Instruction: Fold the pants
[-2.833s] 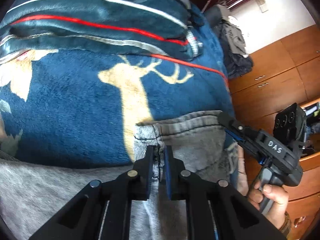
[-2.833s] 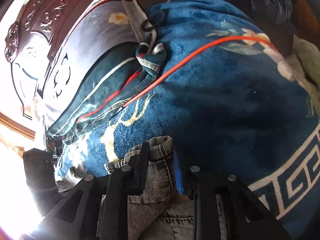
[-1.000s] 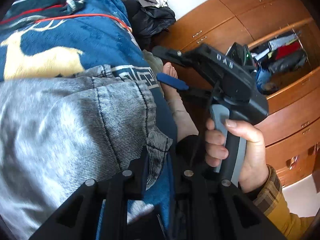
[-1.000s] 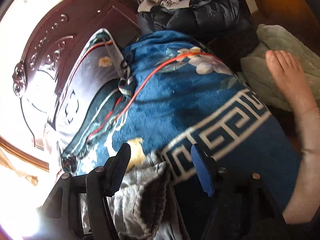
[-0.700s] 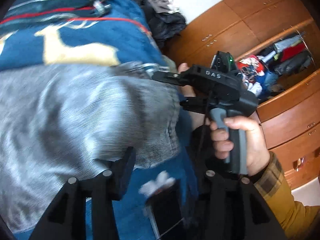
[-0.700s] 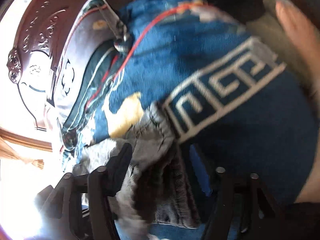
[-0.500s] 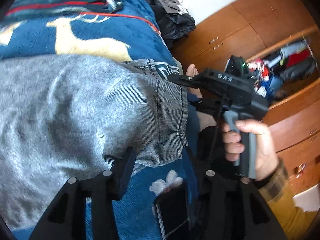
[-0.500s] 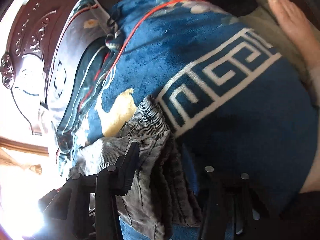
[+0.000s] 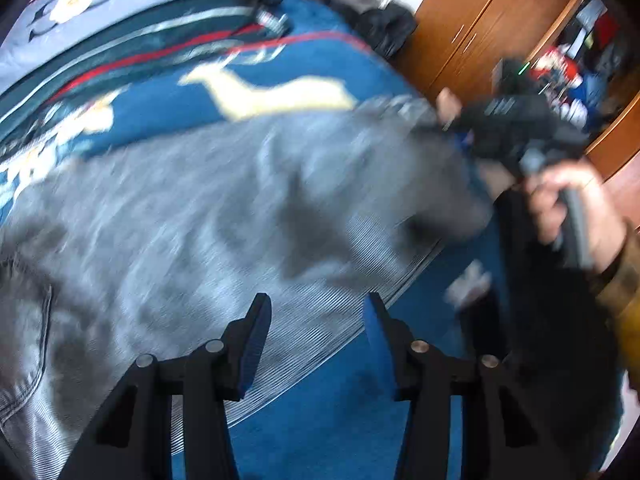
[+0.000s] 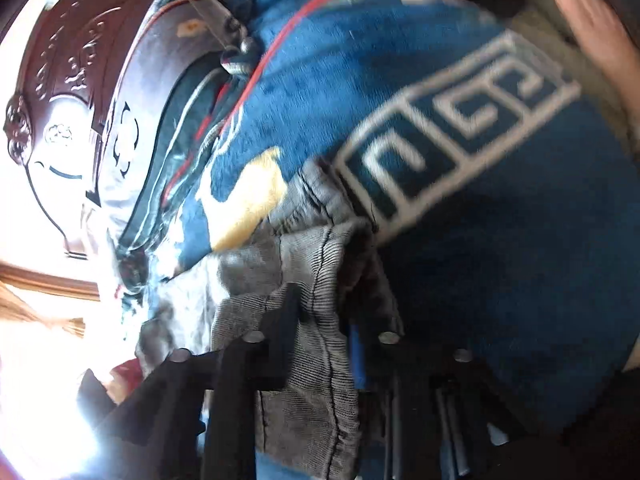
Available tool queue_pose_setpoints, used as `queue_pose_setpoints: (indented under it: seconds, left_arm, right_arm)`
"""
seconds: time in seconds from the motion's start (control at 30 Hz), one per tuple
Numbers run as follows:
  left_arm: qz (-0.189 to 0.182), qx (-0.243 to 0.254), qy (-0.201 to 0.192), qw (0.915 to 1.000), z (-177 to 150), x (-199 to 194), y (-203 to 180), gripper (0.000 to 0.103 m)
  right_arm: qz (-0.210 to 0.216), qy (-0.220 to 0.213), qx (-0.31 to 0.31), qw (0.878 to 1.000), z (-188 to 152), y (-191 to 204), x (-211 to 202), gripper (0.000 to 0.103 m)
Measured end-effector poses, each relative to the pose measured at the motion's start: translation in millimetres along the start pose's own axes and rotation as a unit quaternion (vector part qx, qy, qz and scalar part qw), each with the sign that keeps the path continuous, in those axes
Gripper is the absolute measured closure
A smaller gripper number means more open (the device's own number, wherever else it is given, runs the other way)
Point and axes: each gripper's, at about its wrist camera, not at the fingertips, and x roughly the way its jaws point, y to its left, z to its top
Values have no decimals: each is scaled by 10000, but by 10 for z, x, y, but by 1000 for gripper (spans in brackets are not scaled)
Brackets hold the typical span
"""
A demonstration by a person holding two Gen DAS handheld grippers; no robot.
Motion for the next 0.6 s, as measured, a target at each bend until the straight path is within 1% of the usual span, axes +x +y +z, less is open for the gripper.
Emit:
queue_pose_setpoints:
  seconds: [0.03, 0.07, 0.1, 0.13, 0.17, 0.2, 0.3, 0.33, 0.37, 0.4, 0.47, 0.57, 0.6]
  left_arm:
    - [11, -22, 140, 9999, -57, 44, 52, 54]
    - [32, -39, 268, 9996, -120, 97, 94, 55]
    - [59, -10, 315, 9995, -177, 131, 107, 56]
    - [105, 73, 267, 9996, -221, 143, 103, 56]
    - [127, 124, 206, 9996, -249, 143, 94, 56]
    - [147, 109, 184, 9997, -258, 148, 93, 56]
    - [146, 11, 180, 9997, -258, 141, 106, 56]
    - [141, 19, 177, 9997, -257, 125, 100, 56]
    - [144, 36, 169, 9997, -248, 103, 100, 56]
    - [158, 56, 167, 9997, -248, 76, 98, 56]
    - [238, 118, 156, 9995, -249, 7, 108, 56]
    - [328, 170, 45, 9993, -274, -126, 152, 56]
    - [369, 174, 13, 9992, -285, -175, 186, 56]
  right_arm:
    - [-117, -203, -207, 9995, 3, 63, -60, 87]
    - [-375, -564, -589, 9960, 14, 194, -168, 88]
    - [-619, -891, -955, 9895, 17, 320, -262, 89]
    - [-853, -1169, -1297, 9809, 13, 438, -332, 91]
    - [-1061, -1339, -1559, 9729, 11, 529, -360, 91]
    - [-1215, -1342, -1695, 9688, 26, 576, -337, 91]
    - [-1387, -944, -1518, 9741, 96, 443, -89, 90]
    - [-1510, -827, -1451, 9743, 95, 374, -19, 88]
    - [-1537, -808, -1351, 9755, 79, 317, -8, 88]
    - [-1420, -833, -1233, 9786, 66, 279, -55, 87]
    - [-1203, -927, -999, 9833, 11, 238, -208, 75]
    - [-965, -937, -881, 9870, -118, 235, -426, 57]
    - [-968, -874, -846, 9878, -174, 231, -464, 46]
